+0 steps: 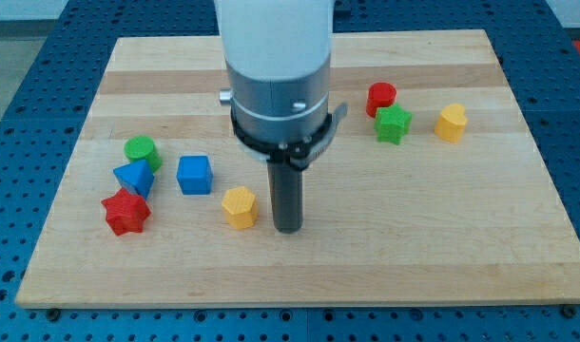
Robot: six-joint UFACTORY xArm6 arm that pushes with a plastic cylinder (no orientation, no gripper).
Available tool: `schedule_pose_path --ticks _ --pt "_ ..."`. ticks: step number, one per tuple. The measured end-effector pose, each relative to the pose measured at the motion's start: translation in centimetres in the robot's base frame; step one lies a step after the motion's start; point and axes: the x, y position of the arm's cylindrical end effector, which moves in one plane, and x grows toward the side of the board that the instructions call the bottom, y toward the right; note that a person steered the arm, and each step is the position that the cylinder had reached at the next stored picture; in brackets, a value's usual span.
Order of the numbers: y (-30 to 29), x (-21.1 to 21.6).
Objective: Place the hexagon parallel to the red star
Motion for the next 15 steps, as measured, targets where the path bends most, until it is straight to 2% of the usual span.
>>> schedule_pose_path --ticks 4,8,10,12,15 --pt "-0.2 -0.3" --pt "-3.8 -2.1" --pt "-3.4 -2.1" --pt "-3.1 -4.7" --pt "-3.5 -4.7"
